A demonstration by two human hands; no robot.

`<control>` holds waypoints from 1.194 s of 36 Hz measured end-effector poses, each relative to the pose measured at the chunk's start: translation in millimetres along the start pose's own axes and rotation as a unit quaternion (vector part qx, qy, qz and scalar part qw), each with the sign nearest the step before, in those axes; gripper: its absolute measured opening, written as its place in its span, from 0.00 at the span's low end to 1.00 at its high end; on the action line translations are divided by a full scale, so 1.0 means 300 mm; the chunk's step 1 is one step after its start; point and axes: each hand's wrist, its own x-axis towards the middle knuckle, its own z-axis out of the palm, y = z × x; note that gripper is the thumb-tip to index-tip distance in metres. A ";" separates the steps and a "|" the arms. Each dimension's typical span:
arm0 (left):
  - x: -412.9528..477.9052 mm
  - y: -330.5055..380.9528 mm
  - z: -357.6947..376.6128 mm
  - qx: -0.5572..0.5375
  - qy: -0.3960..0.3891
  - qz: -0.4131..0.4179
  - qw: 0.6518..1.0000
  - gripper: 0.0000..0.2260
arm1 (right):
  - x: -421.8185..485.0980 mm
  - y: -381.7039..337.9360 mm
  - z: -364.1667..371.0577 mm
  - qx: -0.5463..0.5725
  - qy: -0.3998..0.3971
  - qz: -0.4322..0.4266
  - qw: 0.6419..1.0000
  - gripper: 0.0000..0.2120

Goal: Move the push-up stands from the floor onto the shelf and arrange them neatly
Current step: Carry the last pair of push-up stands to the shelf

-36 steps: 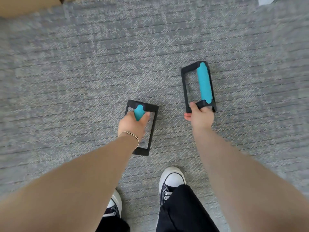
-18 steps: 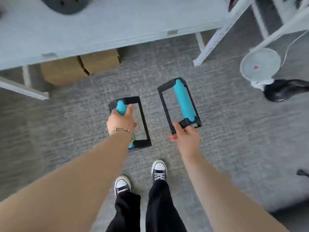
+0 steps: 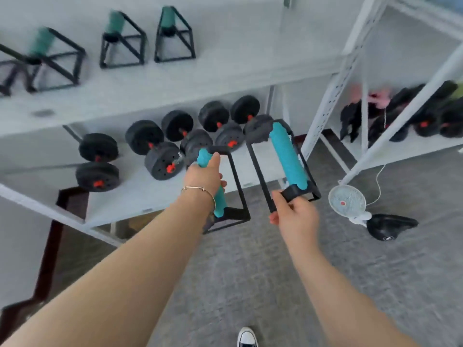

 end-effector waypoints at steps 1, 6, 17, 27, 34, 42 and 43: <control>-0.015 0.054 0.002 -0.015 -0.005 0.011 1.000 0.15 | 0.020 -0.045 -0.006 -0.006 0.000 -0.013 1.000 0.15; -0.043 0.271 0.009 -0.067 -0.019 0.046 0.997 0.11 | 0.138 -0.228 -0.010 -0.015 0.009 -0.070 0.997 0.15; 0.233 0.644 0.085 -0.134 -0.073 0.081 0.985 0.12 | 0.543 -0.457 0.134 -0.043 0.078 -0.124 0.988 0.19; 0.555 0.942 0.248 -0.129 -0.124 0.054 0.982 0.14 | 0.876 -0.573 0.288 -0.045 0.112 -0.082 0.989 0.16; 0.713 1.032 0.395 -0.131 -0.130 0.024 0.983 0.14 | 1.095 -0.594 0.297 -0.073 0.095 -0.074 0.990 0.17; 0.880 1.126 0.546 -0.152 -0.078 -0.003 0.985 0.13 | 1.364 -0.665 0.293 -0.067 0.034 -0.069 0.995 0.16; 0.897 1.140 0.561 -0.152 -0.075 -0.005 0.986 0.13 | 1.389 -0.672 0.292 -0.067 0.028 -0.069 0.995 0.16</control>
